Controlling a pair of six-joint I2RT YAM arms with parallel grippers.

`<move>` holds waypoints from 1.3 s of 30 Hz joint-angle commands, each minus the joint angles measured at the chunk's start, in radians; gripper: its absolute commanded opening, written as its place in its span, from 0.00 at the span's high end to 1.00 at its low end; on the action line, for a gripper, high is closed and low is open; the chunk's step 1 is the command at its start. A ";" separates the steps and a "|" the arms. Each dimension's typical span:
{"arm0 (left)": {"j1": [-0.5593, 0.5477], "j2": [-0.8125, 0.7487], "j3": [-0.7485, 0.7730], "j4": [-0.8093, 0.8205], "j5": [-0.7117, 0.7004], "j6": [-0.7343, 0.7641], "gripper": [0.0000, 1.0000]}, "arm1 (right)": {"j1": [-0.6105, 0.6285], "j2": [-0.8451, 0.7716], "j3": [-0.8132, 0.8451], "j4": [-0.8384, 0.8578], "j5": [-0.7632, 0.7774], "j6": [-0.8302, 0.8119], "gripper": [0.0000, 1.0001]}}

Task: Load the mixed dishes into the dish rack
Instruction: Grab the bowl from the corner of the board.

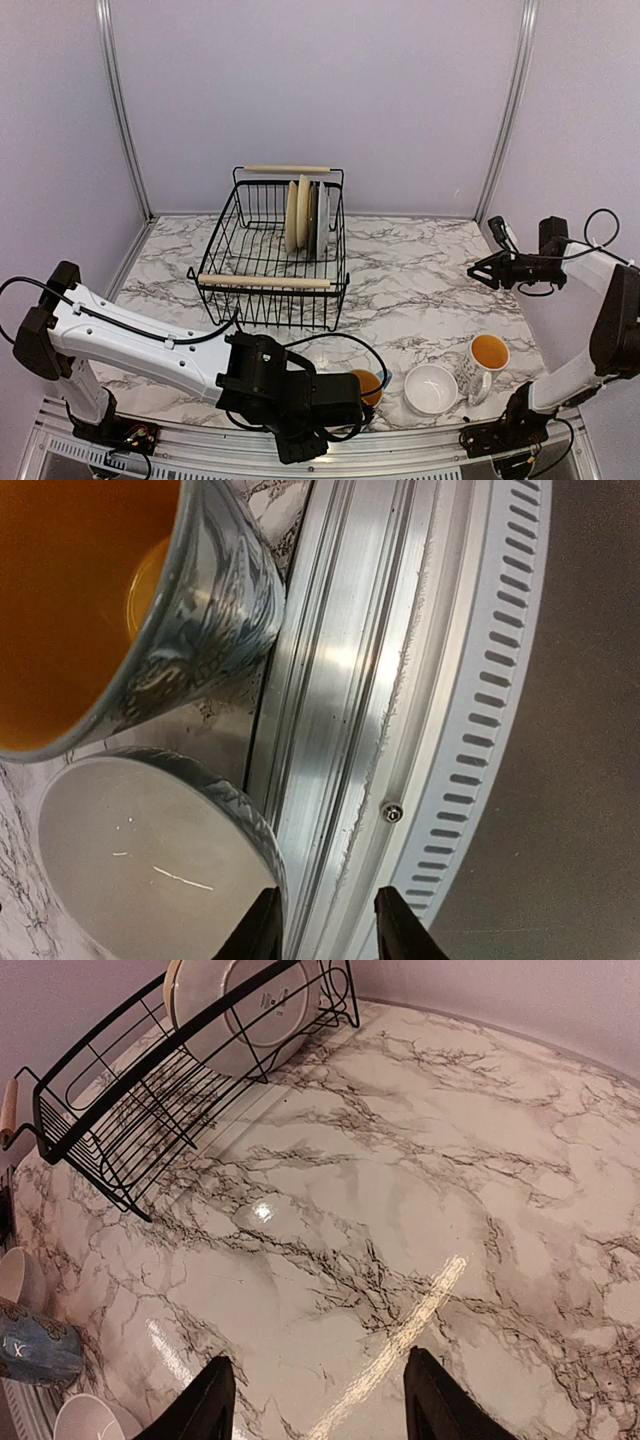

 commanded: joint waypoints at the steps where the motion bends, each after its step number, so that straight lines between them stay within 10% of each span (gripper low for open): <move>1: -0.004 0.042 0.013 -0.021 0.006 0.000 0.68 | 0.010 0.010 0.035 -0.016 0.005 -0.014 0.44; 17: -0.005 0.065 0.084 -0.099 -0.028 0.005 0.72 | 0.023 -0.002 0.032 -0.011 0.013 -0.005 0.43; 31: 0.030 -0.093 -0.006 -0.057 -0.101 -0.048 0.61 | 0.710 -0.157 0.120 -0.164 0.211 -0.183 0.45; 39: 0.037 -0.039 -0.035 -0.015 -0.075 -0.043 0.64 | 0.864 -0.133 0.055 -0.098 0.283 -0.135 0.46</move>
